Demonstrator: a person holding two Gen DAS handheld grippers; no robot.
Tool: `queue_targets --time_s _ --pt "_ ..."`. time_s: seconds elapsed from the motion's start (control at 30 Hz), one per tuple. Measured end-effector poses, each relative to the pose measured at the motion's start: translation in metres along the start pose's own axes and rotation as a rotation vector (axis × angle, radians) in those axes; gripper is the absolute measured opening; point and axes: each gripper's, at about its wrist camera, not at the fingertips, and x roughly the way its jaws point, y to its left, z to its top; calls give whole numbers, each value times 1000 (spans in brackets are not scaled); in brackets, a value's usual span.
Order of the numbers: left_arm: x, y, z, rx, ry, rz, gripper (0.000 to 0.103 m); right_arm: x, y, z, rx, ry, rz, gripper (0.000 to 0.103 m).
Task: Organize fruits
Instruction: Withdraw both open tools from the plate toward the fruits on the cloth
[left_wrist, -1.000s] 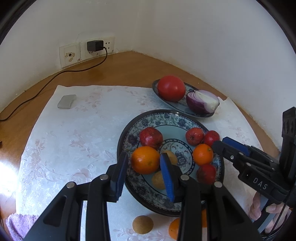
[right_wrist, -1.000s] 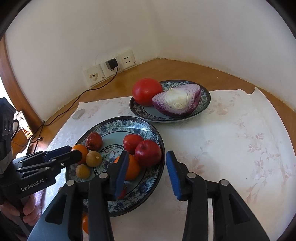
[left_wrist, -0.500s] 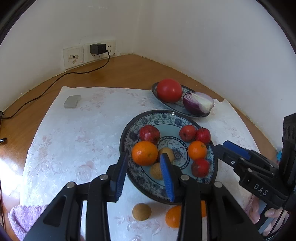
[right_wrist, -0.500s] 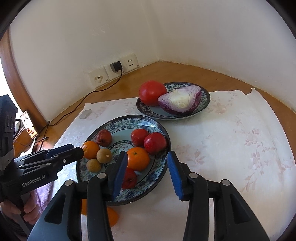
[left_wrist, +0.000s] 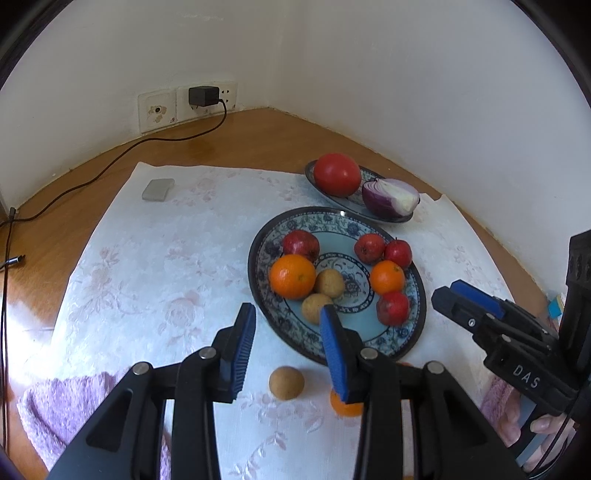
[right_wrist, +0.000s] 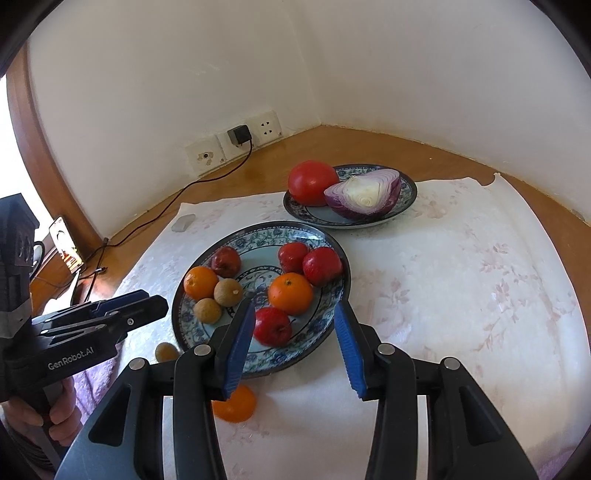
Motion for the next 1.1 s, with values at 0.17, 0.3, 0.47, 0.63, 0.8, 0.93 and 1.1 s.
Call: queue_targets --time_s 0.17,0.3,0.47,0.63,0.8,0.93,1.1 --pt "-4 1 -8 -5 3 -1 37 -5 4 -4 -1 -2 2 46" --pt "-6 2 -13 -12 8 -4 37 -10 7 -9 -2 -1 3 46" --pt "-8 3 -20 -16 13 -7 37 -15 11 -17 2 2 4 46" --pt "-6 4 -27 -21 27 -13 37 -17 13 -23 4 9 3 46" --pt "-2 3 -32 -23 39 -17 37 -18 14 -29 12 21 6 46" --pt "3 1 -35 -19 46 -20 37 -18 16 -33 14 29 11 46" --pt "7 -2 -37 -9 48 -16 37 -17 16 -37 12 40 13 46"
